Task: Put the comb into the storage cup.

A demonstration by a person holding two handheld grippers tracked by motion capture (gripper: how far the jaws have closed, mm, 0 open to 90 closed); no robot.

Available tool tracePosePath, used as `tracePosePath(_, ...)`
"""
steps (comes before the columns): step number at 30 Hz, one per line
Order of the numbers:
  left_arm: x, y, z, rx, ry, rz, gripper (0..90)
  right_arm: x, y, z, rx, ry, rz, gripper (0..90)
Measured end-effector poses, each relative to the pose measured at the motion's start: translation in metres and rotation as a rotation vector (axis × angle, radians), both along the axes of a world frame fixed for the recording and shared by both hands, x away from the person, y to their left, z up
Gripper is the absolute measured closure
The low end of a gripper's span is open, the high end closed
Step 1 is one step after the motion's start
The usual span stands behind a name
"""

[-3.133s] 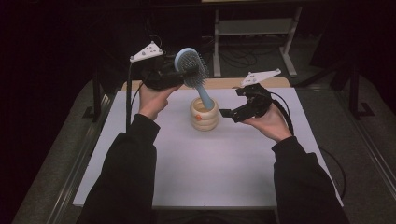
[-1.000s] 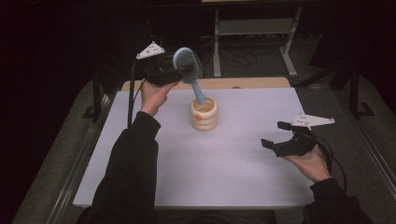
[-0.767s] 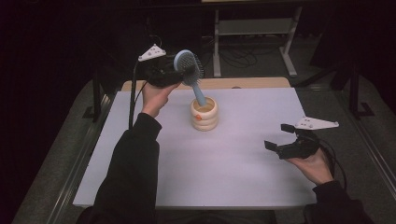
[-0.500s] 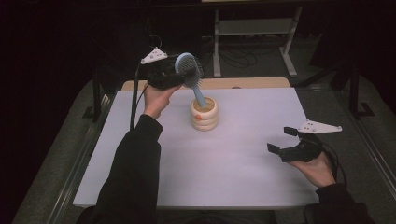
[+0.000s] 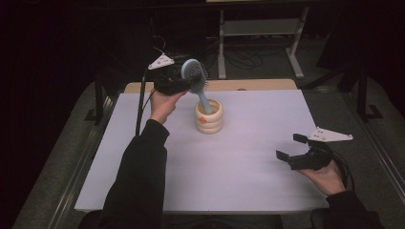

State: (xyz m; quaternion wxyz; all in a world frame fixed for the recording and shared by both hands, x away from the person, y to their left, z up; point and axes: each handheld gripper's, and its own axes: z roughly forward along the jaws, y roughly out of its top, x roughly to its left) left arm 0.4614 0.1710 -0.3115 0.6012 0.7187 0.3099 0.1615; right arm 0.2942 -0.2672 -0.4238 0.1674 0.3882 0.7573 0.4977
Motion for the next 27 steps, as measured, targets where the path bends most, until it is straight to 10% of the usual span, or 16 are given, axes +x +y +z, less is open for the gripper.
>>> tracePosePath(27, 0.007, 0.002, -0.042, -0.040, 0.066, 0.012, 53.2, -0.006, -0.002, -0.005, -0.016, -0.015, 0.000, 0.0)
